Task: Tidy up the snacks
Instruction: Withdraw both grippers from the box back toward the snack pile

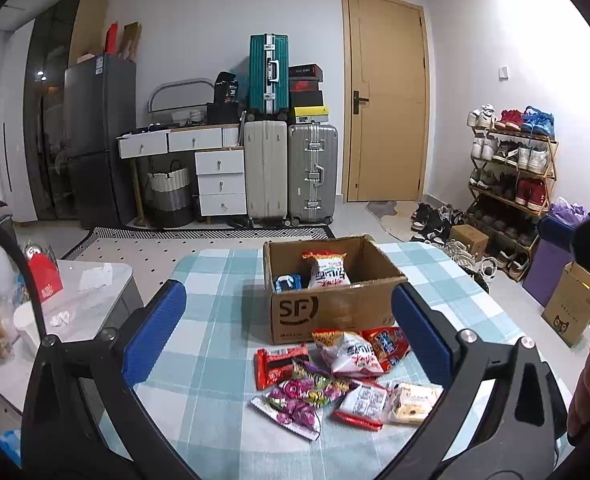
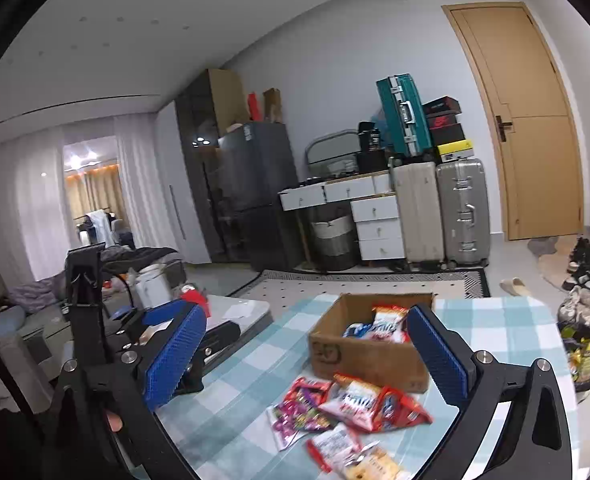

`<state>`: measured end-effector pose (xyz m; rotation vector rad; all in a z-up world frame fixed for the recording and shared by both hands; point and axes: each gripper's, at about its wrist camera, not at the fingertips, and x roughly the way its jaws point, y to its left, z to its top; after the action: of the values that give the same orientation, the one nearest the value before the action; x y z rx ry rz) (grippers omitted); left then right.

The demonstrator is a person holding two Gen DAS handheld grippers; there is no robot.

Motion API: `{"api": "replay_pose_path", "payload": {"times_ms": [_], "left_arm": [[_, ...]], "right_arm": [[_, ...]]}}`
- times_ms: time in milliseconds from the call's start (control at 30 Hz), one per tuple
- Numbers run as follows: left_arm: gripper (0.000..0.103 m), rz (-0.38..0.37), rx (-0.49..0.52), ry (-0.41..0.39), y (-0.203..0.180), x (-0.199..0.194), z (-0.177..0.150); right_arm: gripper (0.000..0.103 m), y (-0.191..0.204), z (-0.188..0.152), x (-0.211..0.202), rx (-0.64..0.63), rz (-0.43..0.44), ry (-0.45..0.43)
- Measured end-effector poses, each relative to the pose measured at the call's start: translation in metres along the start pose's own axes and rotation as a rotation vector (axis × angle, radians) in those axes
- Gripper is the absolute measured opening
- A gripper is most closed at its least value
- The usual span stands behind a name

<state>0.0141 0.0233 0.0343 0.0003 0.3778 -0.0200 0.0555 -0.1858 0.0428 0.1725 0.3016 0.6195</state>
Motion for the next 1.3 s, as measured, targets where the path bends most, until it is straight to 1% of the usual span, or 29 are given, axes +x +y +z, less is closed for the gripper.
{"api": "replay_pose_path", "payload": {"times_ms": [67,133,300,400,467,500,567,667,800,867,1000,1200,1300], "left_arm": [[0.102,0.001,-0.005,0.008,0.003,-0.001,-0.01],[0.102,0.007,-0.012,0.026,0.007,0.011,-0.017],[0.102,-0.001,-0.06,0.078,0.017,0.028,-0.053],[0.102,0.01,-0.039,0.091,0.017,0.037,-0.074],[0.102,-0.037,-0.029,0.115,0.016,0.044,-0.088],[0.102,-0.046,-0.029,0.125,0.015,0.048,-0.093],[0.102,-0.049,-0.023,0.14,0.013,0.055,-0.105],[0.102,-0.046,-0.021,0.153,0.011,0.066,-0.118],[0.102,-0.047,-0.011,0.191,0.007,0.084,-0.129],[0.102,-0.062,0.017,0.203,0.001,0.09,-0.135],[0.102,-0.058,0.064,0.207,-0.008,0.091,-0.141],[0.102,-0.06,0.049,0.223,-0.005,0.096,-0.143],[0.102,-0.054,0.027,0.216,-0.001,0.096,-0.142]], "right_arm": [[0.102,0.002,-0.011,-0.007,-0.011,0.001,-0.008],[0.102,0.004,-0.022,-0.01,-0.018,-0.013,0.0],[0.102,-0.007,-0.05,-0.005,0.028,-0.036,0.04],[0.102,-0.012,-0.064,0.001,0.045,-0.045,0.062],[0.102,-0.015,-0.073,0.004,0.034,-0.061,0.078],[0.102,-0.015,-0.077,0.007,0.024,-0.072,0.089],[0.102,-0.017,-0.088,0.014,-0.004,-0.105,0.116],[0.102,-0.026,-0.101,0.022,0.016,-0.107,0.147],[0.102,-0.031,-0.12,0.029,0.033,-0.115,0.182],[0.102,-0.032,-0.129,0.031,0.035,-0.117,0.203],[0.102,-0.036,-0.143,0.035,0.041,-0.124,0.238],[0.102,-0.055,-0.162,0.05,0.129,-0.139,0.325],[0.102,-0.06,-0.167,0.056,0.136,-0.164,0.364]]}}
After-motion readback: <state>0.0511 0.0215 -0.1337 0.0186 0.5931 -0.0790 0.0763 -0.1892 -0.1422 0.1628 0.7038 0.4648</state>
